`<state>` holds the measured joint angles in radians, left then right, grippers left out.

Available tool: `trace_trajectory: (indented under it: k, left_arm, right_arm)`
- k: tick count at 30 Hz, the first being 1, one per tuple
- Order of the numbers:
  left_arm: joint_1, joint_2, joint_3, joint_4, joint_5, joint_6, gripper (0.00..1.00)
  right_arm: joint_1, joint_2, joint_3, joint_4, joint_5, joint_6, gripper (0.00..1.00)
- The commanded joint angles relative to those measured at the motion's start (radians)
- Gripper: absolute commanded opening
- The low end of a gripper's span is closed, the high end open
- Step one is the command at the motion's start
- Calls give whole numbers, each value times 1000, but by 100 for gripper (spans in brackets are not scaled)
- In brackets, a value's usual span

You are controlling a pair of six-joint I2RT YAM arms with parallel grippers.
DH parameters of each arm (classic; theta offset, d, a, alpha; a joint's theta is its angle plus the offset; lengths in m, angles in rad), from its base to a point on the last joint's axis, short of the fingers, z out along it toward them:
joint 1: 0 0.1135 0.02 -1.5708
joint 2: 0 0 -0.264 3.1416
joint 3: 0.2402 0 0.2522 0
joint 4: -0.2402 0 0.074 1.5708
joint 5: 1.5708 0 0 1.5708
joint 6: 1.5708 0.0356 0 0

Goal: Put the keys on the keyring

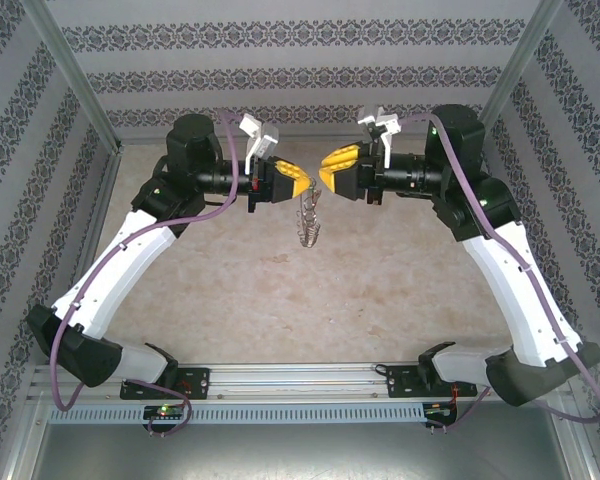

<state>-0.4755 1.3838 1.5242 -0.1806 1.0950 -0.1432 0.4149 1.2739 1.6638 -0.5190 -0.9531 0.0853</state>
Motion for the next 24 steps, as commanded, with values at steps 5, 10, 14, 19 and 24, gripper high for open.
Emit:
trace_trajectory:
  k: [5,10,14,19,24]
  left_arm:
    - [9,-67,-25,147,15,-28,0]
    - [8,-67,-15,147,35,-39,0]
    - [9,-59,-6,161,45,-57,0]
    - [9,-49,3,179,55,-78,0]
    - [8,-46,6,190,67,-96,0]
  right_arm:
    - [-2,-2,30,-48,-92,-20,26]
    - [5,-4,14,-33,-96,-8,31]
    - [19,-3,9,-49,-96,-21,31]
    - [22,-7,-2,-47,-80,-31,27]
    - [24,-3,-4,-35,-64,-32,26]
